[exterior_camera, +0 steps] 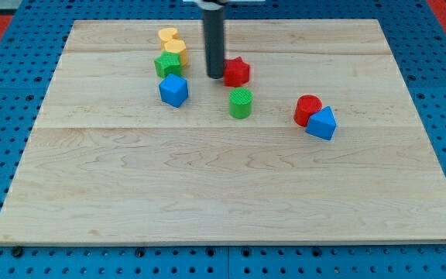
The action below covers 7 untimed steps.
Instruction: Slide the red star closer to the red circle
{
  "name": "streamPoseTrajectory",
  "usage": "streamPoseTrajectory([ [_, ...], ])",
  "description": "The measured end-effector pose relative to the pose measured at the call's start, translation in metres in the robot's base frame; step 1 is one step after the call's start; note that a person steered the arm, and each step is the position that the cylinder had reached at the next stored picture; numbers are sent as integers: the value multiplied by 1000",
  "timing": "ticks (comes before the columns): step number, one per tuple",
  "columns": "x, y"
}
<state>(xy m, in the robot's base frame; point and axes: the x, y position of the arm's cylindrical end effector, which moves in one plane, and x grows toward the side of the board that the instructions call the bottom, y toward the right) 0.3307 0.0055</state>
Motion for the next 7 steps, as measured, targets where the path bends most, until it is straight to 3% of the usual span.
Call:
streamPoseTrajectory([
  [2,0,59],
  [3,-17,58],
  [4,-65,62],
  [7,-74,89],
])
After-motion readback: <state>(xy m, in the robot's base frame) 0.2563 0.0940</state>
